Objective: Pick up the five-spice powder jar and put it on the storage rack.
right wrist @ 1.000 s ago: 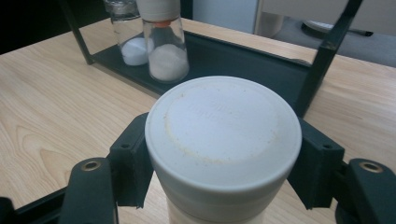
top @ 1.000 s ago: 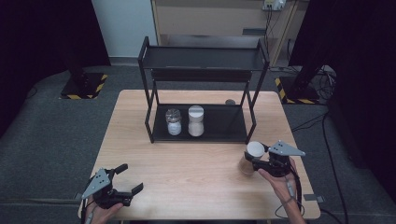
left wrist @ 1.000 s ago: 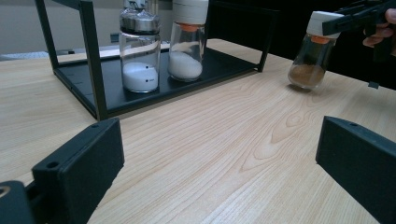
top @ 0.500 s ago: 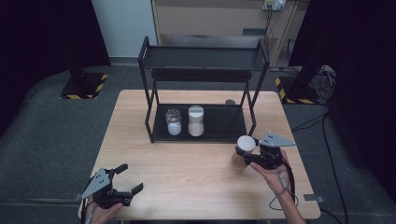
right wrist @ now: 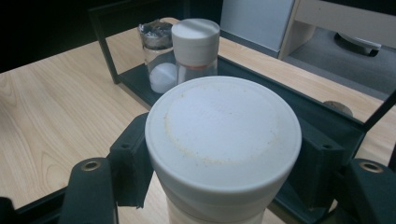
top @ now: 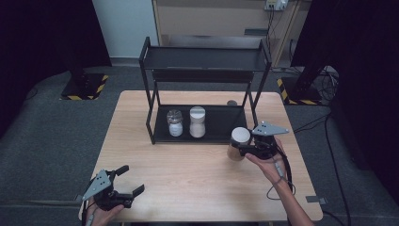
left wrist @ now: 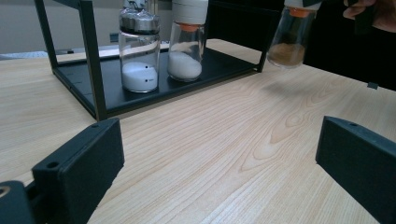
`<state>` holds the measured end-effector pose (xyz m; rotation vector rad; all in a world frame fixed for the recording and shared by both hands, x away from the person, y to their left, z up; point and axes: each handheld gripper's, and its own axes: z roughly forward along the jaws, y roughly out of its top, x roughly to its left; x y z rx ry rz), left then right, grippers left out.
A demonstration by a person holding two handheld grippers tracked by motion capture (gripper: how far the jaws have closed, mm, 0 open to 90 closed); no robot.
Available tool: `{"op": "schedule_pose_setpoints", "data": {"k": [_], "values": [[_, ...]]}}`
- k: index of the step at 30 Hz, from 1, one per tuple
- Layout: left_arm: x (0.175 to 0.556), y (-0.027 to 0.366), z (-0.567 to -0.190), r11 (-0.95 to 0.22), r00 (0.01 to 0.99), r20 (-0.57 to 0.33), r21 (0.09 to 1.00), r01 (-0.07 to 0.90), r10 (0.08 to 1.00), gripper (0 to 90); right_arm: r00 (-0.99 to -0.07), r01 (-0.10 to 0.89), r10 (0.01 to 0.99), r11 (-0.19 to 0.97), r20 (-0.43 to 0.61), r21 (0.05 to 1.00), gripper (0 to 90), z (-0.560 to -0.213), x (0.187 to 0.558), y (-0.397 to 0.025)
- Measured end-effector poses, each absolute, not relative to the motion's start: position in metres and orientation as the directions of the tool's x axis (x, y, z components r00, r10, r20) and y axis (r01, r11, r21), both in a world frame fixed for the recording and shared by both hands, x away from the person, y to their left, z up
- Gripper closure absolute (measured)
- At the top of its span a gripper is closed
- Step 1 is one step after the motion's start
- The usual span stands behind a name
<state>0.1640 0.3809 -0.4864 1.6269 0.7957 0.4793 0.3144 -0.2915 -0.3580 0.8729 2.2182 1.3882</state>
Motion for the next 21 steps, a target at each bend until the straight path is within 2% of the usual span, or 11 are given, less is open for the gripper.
{"op": "schedule_pose_setpoints", "data": {"k": [21], "values": [[0.164, 0.382, -0.487, -0.061, 0.68, -0.119, 0.97, 0.235, 0.724, 0.0, -0.748, 0.296, 0.663, 0.308, 0.019, 0.904, 33.7, -0.344, 0.358, -0.255]]}}
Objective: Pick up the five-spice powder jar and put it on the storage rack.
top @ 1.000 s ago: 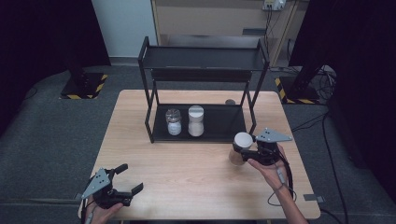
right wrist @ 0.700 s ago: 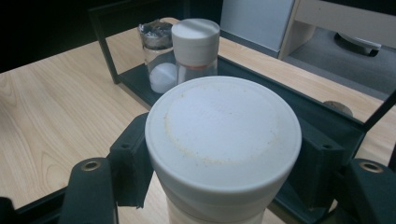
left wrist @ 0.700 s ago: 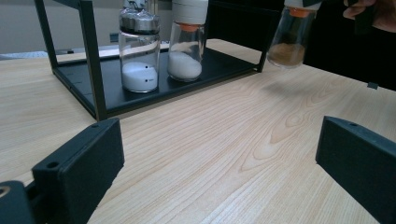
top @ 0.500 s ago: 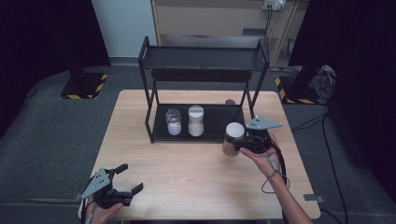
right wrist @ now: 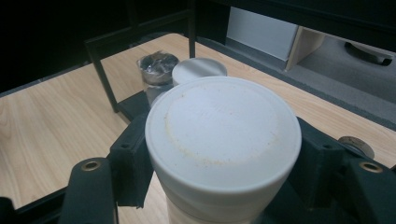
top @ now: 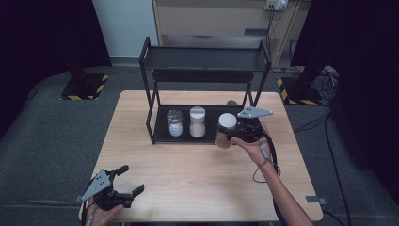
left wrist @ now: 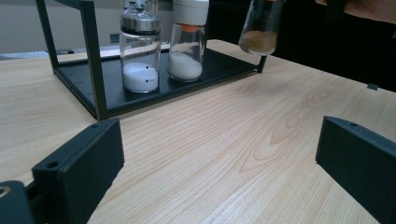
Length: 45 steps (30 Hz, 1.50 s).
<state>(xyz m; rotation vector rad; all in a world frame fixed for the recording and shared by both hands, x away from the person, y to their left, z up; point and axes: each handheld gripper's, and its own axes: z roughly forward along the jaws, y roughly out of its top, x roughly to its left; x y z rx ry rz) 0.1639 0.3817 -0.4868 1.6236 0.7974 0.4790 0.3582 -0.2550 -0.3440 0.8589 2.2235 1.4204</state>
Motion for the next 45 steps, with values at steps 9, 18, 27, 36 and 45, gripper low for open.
{"op": "schedule_pose_setpoints", "data": {"k": [9, 18, 27, 36, 45], "values": [[0.164, 0.382, -0.487, -0.06, 0.68, -0.119, 0.97, 0.234, 0.724, 0.0, -0.726, 0.302, 0.688, 0.303, 0.012, 0.904, 33.6, -0.349, 0.374, -0.243], [0.164, 0.382, -0.487, -0.06, 0.68, -0.119, 0.97, 0.234, 0.723, 0.0, -0.709, 0.306, 0.705, 0.292, 0.012, 0.906, 33.6, -0.354, 0.388, -0.234], [0.164, 0.382, -0.487, -0.06, 0.68, -0.12, 0.97, 0.234, 0.723, 0.0, -0.69, 0.322, 0.724, 0.293, 0.011, 0.9, 33.6, -0.363, 0.401, -0.224], [0.164, 0.382, -0.487, -0.06, 0.681, -0.12, 0.97, 0.234, 0.723, 0.0, -0.668, 0.336, 0.744, 0.281, 0.017, 0.899, 33.7, -0.378, 0.411, -0.22], [0.164, 0.382, -0.487, -0.059, 0.681, -0.12, 0.97, 0.234, 0.722, 0.0, -0.653, 0.349, 0.758, 0.282, 0.015, 0.893, 33.6, -0.387, 0.416, -0.219]]}}
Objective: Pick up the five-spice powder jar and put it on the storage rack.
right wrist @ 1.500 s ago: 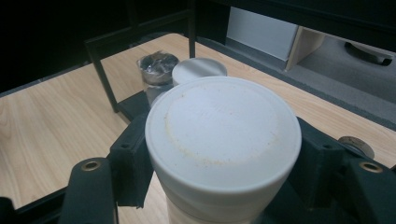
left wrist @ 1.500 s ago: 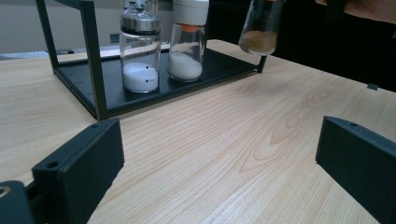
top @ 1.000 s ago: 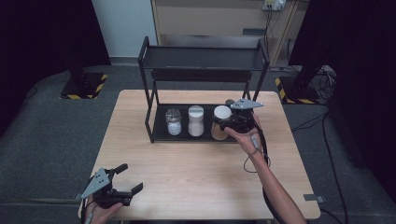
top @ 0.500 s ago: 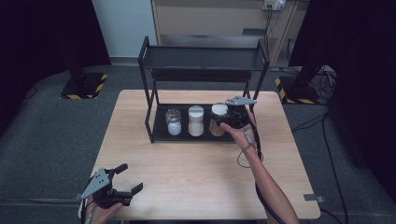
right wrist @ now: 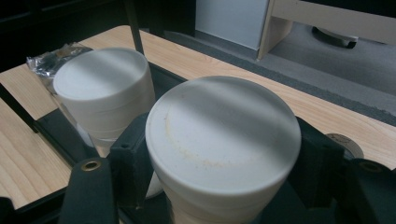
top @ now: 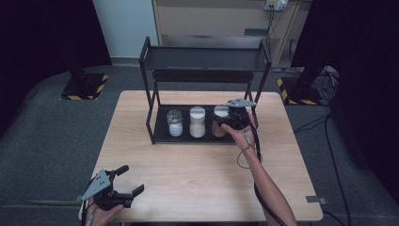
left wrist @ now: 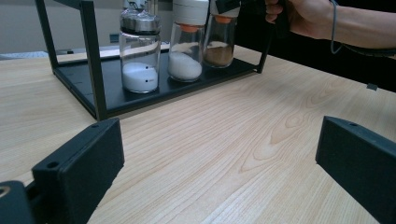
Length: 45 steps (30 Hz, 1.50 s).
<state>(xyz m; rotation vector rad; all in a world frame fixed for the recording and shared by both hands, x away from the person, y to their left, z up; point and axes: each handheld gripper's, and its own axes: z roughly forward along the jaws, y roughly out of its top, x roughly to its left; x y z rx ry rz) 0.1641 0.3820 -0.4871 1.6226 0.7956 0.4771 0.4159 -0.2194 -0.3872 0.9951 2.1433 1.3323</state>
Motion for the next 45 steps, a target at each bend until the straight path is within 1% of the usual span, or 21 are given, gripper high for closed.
{"op": "schedule_pose_setpoints", "data": {"k": [20, 33, 35, 39, 45], "values": [[0.164, 0.382, -0.487, -0.06, 0.682, -0.12, 0.97, 0.234, 0.721, 0.0, -0.639, 0.366, 0.769, 0.276, 0.024, 0.889, 33.5, -0.396, 0.418, -0.219], [0.164, 0.382, -0.487, -0.061, 0.684, -0.119, 0.97, 0.233, 0.72, 0.0, -0.638, 0.34, 0.77, 0.273, 0.008, 0.9, 32.2, -0.401, 0.413, -0.219], [0.164, 0.382, -0.487, -0.062, 0.684, -0.118, 0.971, 0.233, 0.72, 0.0, -0.639, 0.346, 0.769, 0.271, 0.014, 0.898, 30.2, -0.4, 0.414, -0.219], [0.164, 0.382, -0.487, -0.061, 0.685, -0.118, 0.971, 0.232, 0.719, 0.0, -0.638, 0.348, 0.77, 0.261, 0.023, 0.9, 20.0, -0.398, 0.414, -0.22], [0.165, 0.382, -0.487, -0.064, 0.687, -0.117, 0.97, 0.233, 0.718, 0.0, -0.64, 0.335, 0.769, 0.272, 0.005, 0.902, 10.4, -0.388, 0.412, -0.221]]}}
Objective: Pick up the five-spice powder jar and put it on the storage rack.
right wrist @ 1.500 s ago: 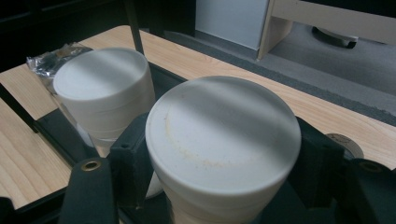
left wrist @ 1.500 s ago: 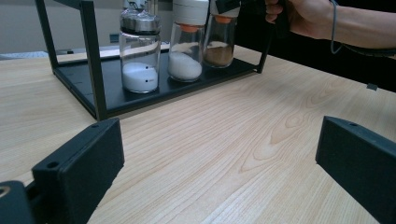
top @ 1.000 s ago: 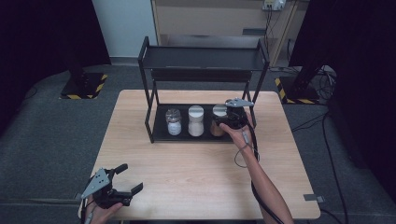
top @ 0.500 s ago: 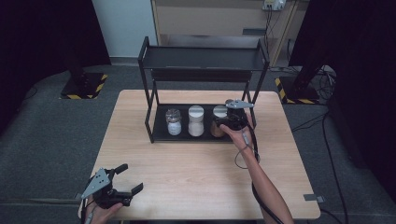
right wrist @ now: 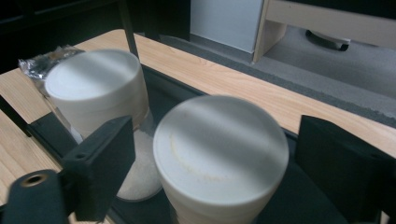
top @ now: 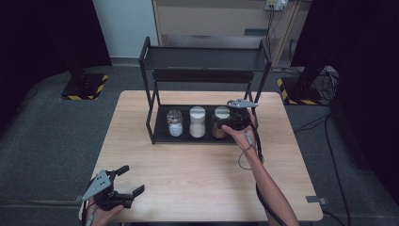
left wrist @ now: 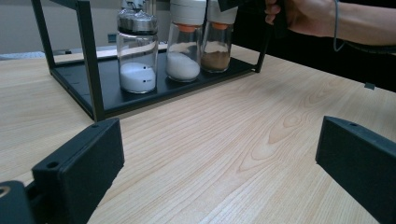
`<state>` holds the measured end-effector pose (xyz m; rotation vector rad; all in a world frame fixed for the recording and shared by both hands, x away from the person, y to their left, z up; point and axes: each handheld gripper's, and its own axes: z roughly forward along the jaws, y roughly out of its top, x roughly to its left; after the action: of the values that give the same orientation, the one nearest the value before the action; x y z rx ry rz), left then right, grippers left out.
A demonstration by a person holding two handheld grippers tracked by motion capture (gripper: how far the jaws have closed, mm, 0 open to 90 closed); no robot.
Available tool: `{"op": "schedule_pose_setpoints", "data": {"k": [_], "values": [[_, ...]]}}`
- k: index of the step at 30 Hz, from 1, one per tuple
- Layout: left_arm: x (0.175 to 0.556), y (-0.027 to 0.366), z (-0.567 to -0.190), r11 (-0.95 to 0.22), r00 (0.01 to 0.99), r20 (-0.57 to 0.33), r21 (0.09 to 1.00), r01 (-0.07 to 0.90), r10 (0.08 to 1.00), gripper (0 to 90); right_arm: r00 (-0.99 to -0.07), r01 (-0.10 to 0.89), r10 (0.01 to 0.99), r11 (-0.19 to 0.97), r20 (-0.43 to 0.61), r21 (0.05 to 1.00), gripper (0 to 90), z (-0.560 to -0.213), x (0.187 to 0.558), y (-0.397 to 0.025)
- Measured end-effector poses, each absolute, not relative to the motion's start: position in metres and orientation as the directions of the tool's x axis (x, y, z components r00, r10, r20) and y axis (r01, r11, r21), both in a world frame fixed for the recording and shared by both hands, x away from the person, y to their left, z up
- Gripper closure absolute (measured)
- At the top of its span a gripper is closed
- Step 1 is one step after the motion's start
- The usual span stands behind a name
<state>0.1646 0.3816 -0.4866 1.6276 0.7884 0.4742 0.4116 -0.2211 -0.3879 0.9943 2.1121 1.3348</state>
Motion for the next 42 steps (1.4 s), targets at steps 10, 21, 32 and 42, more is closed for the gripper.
{"op": "schedule_pose_setpoints", "data": {"k": [10, 21, 32, 42], "values": [[0.165, 0.382, -0.487, -0.058, 0.684, -0.122, 0.97, 0.234, 0.719, 0.0, -0.649, 0.311, 0.761, 0.266, -0.001, 0.913, 7.7, -0.366, 0.406, -0.226], [0.166, 0.381, -0.488, -0.053, 0.681, -0.128, 0.97, 0.239, 0.721, 0.0, -0.691, 0.256, 0.722, 0.252, -0.005, 0.933, 7.3, -0.348, 0.39, -0.239], [0.166, 0.381, -0.488, -0.051, 0.679, -0.132, 0.969, 0.242, 0.722, 0.0, -0.745, 0.212, 0.667, 0.253, -0.011, 0.944, 6.9, -0.335, 0.372, -0.251], [0.166, 0.382, -0.488, -0.053, 0.684, -0.132, 0.969, 0.242, 0.717, 0.0, -0.795, 0.171, 0.605, 0.266, -0.027, 0.949, 6.3, -0.325, 0.351, -0.259]]}}
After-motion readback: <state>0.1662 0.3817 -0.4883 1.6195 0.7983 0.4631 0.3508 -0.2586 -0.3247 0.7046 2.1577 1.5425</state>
